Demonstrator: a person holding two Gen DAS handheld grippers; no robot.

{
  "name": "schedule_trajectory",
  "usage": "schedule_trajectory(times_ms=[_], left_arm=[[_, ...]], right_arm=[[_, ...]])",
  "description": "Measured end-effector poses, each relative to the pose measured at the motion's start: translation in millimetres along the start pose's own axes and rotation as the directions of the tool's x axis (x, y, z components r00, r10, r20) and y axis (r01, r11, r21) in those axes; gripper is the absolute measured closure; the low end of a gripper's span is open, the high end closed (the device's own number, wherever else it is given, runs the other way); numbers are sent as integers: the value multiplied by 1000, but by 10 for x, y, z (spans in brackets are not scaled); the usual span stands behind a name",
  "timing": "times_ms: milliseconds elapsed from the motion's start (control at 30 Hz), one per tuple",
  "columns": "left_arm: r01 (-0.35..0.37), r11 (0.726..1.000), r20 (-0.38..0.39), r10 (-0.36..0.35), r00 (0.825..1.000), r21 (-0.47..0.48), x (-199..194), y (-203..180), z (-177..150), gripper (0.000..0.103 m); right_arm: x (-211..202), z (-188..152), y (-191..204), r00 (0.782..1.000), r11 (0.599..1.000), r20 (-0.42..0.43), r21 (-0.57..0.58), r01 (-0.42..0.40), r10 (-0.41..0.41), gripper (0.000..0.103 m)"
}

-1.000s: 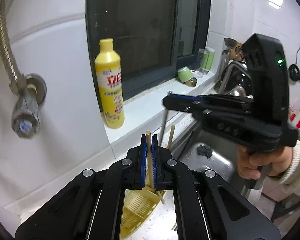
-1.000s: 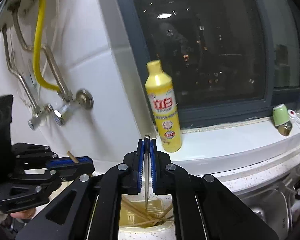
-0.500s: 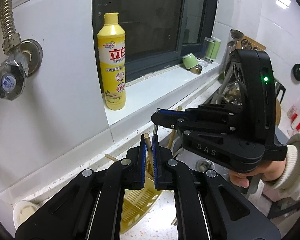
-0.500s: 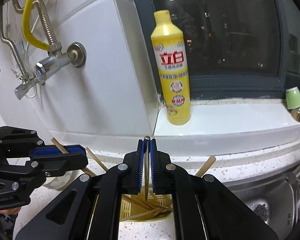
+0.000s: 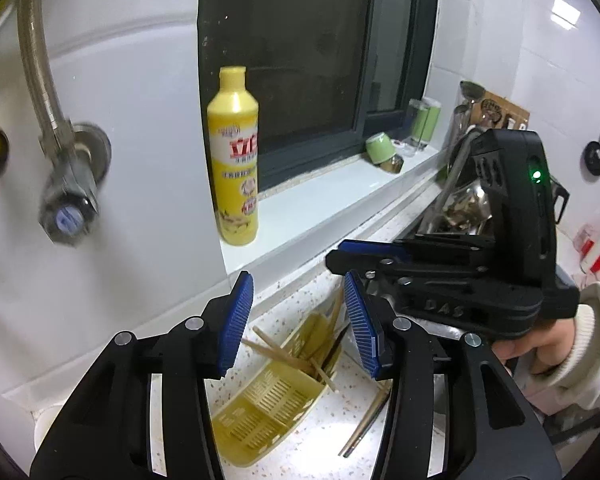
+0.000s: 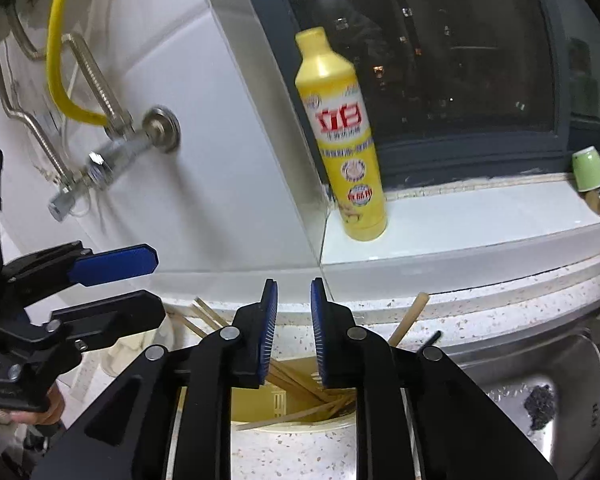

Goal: Organize utensils
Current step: 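Open the left tool over the caddy while the right tool opens to release its chopstick, then move the left tool to the last chopsticks and grasp one while the right tool grasps the black one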

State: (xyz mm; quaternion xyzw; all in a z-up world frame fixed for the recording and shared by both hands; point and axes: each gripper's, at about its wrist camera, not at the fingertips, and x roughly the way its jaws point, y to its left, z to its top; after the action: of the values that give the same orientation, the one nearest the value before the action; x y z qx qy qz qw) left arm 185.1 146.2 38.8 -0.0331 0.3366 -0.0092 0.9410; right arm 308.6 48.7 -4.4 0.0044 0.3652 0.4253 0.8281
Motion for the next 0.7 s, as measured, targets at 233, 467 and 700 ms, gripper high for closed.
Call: schedule_trajectory(times_ms=[233,467,700], left_arm=[[1,1000,30,-1,1000,25,-183,-159,97,57],[50,996,23,-52,998,75,-183,-437,88,57],[96,987,1,-97,995,131,-66,-734,67,59]], right_arm=[[-457,103,-60,998,1000,68,24,3,-5,83],[-854,-59,-376,994,993,102,112,28,-39,83],[-1075,-374,-746,993,981,78,182,72,-87,83]])
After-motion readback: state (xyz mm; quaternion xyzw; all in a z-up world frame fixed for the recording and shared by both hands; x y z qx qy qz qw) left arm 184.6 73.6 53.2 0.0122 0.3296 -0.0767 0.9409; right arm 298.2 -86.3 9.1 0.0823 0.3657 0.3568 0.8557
